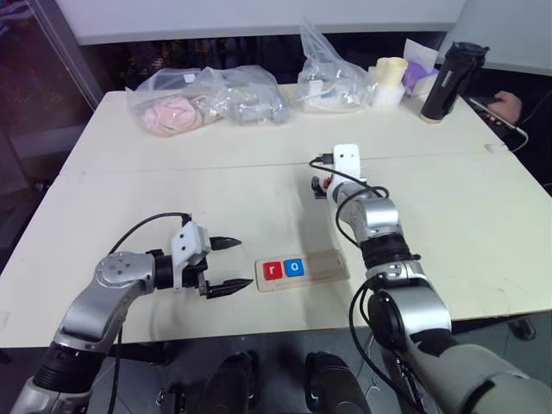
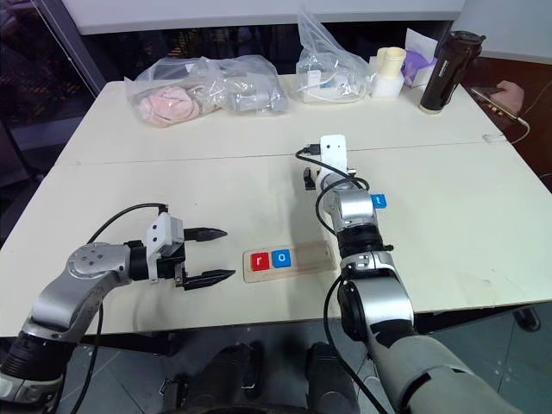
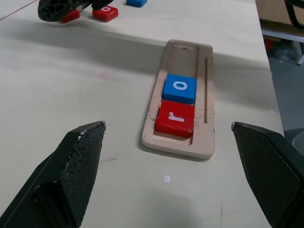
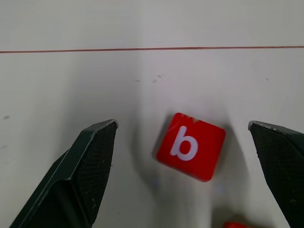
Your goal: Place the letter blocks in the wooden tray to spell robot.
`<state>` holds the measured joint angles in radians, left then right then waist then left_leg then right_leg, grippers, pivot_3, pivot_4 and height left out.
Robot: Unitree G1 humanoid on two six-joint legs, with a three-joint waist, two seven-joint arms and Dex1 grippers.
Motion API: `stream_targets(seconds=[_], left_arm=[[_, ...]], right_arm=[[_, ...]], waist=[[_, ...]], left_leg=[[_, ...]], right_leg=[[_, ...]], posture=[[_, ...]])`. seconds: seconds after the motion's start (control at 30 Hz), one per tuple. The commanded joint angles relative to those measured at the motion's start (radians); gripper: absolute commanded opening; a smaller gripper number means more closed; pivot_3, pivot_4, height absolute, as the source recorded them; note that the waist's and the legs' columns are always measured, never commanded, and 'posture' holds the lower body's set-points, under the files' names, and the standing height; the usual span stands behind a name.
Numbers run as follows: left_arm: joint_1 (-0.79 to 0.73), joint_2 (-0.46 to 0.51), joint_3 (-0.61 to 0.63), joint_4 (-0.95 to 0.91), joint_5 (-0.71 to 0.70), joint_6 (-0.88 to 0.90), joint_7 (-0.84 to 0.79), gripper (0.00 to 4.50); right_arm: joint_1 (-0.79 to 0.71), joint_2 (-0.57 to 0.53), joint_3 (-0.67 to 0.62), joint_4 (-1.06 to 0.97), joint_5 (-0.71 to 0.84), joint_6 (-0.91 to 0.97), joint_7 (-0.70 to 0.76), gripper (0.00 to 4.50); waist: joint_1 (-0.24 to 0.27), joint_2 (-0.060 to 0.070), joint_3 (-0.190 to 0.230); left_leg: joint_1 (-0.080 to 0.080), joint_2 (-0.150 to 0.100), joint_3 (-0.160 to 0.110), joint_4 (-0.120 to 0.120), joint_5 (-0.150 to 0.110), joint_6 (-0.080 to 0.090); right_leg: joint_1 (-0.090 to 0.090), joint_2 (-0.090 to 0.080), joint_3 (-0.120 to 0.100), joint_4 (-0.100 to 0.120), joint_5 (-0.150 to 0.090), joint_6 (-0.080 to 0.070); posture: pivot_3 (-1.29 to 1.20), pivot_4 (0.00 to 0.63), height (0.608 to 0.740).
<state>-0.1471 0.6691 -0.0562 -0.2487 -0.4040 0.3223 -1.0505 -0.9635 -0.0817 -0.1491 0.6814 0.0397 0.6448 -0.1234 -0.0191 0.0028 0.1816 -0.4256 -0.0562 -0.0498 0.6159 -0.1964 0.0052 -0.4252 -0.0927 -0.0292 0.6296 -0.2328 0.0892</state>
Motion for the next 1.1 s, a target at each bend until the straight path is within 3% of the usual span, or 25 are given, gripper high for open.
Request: stream_targets(seconds=[0.03, 0.43, 0.53, 0.7, 0.9, 0.97, 1.1], left_arm=[[0.009, 0.004, 0.018, -0.039, -0.003, -0.008, 0.016, 4.47], [-0.005, -0.002, 0.004, -0.024, 0.014, -0.023, 0.034, 4.47], [-0.013, -0.009, 0.000, -0.018, 0.021, -0.026, 0.036, 4.50], [-0.027, -0.014, -0.006, -0.003, 0.030, -0.033, 0.031, 4.50], [-0.031, -0.007, -0.010, -0.006, 0.021, -0.035, 0.007, 4.50], [-0.033, -0.006, -0.012, -0.005, 0.020, -0.036, -0.003, 4.50], [-0.047, -0.010, -0.026, 0.000, 0.017, -0.036, -0.027, 4.50]], right_arm=[[-0.055, 0.018, -0.024, 0.046, 0.016, -0.026, -0.036, 4.50], [-0.095, 0.078, -0.124, 0.083, 0.093, 0.046, -0.172, 4.50], [-0.088, 0.081, -0.115, 0.072, 0.089, 0.060, -0.181, 3.57], [-0.090, 0.073, -0.099, 0.078, 0.079, 0.055, -0.179, 1.12], [-0.052, 0.033, -0.017, -0.106, 0.056, 0.167, -0.100, 1.13], [-0.010, 0.011, 0.017, -0.250, 0.060, 0.261, -0.058, 1.13], [0.149, -0.121, 0.077, -0.742, 0.135, 0.613, 0.069, 1.13]], waist=[[-0.001, 0.000, 0.000], [-0.001, 0.000, 0.000], [-0.002, 0.000, 0.000], [-0.009, 0.000, 0.000], [-0.023, 0.000, 0.000], [-0.021, 0.000, 0.000], [-0.010, 0.000, 0.000]], left_leg=[[0.000, 0.000, 0.000, 0.000, 0.000, 0.000], [0.000, 0.000, 0.000, 0.000, 0.000, 0.000], [0.000, 0.000, 0.000, 0.000, 0.000, 0.000], [0.001, 0.001, 0.000, 0.000, 0.000, 0.000], [0.001, 0.001, 0.000, 0.000, 0.000, 0.000], [0.000, 0.001, 0.000, 0.000, 0.000, 0.000], [0.000, 0.001, -0.001, 0.000, 0.000, 0.000]], right_leg=[[0.000, 0.000, 0.000, 0.000, 0.000, 0.000], [0.000, 0.001, 0.000, 0.001, 0.000, 0.000], [0.000, 0.001, 0.000, 0.001, 0.000, 0.000], [0.000, 0.002, 0.001, 0.001, 0.000, 0.000], [0.000, 0.002, 0.001, 0.001, 0.000, 0.000], [0.000, 0.002, 0.001, 0.001, 0.000, 0.000], [0.000, 0.002, 0.001, 0.001, 0.000, 0.000]], posture=[[0.00, 0.150, 0.738], [0.00, 0.150, 0.738], [0.00, 0.150, 0.738], [0.00, 0.150, 0.738], [0.00, 0.150, 0.738], [0.00, 0.150, 0.738], [0.00, 0.150, 0.738]])
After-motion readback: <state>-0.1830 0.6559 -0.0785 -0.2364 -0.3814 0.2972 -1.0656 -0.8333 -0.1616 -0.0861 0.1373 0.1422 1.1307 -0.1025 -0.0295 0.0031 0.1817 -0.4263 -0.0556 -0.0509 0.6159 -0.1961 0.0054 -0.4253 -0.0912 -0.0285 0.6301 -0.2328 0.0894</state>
